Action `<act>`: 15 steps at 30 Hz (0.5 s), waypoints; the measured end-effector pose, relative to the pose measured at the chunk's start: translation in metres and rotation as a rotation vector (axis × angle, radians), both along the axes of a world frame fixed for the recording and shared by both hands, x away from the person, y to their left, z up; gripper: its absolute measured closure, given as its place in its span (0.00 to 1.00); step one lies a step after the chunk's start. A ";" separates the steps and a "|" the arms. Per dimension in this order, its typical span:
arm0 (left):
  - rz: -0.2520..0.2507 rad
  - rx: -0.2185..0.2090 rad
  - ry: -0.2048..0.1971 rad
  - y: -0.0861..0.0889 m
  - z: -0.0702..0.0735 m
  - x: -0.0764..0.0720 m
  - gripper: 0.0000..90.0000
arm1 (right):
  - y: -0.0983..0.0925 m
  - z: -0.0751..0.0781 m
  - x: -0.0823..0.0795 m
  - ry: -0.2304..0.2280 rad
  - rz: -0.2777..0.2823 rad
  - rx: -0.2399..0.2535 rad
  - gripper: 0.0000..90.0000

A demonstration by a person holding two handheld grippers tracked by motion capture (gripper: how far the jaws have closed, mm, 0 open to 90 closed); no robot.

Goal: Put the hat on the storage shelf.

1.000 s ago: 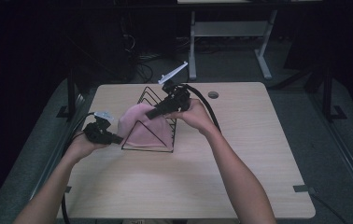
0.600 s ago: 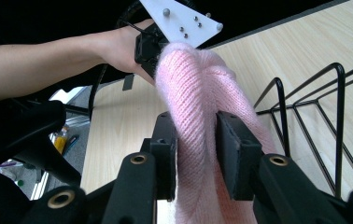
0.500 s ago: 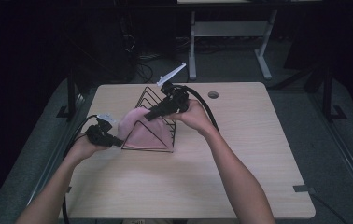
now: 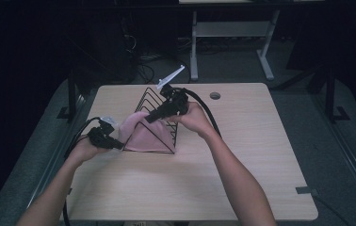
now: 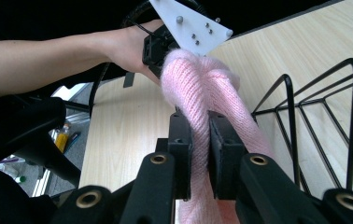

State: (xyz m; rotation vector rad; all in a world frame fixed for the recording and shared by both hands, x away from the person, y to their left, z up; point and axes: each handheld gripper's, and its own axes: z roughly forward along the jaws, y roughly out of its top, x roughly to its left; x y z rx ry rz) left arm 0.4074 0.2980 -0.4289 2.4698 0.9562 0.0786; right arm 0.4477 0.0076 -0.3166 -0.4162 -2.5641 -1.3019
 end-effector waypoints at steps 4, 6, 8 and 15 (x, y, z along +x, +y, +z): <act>0.006 -0.005 -0.005 0.000 -0.002 0.000 0.93 | 0.001 -0.001 -0.001 -0.011 0.006 -0.009 0.90; 0.012 -0.015 -0.002 0.002 -0.003 -0.001 0.93 | 0.001 -0.002 -0.001 -0.008 0.007 -0.006 0.90; 0.019 -0.023 0.001 0.004 -0.003 -0.002 0.93 | 0.002 -0.003 -0.001 -0.013 0.011 -0.006 0.89; 0.008 -0.046 -0.015 0.008 0.002 -0.006 0.88 | -0.003 -0.001 -0.003 -0.020 -0.004 0.014 0.77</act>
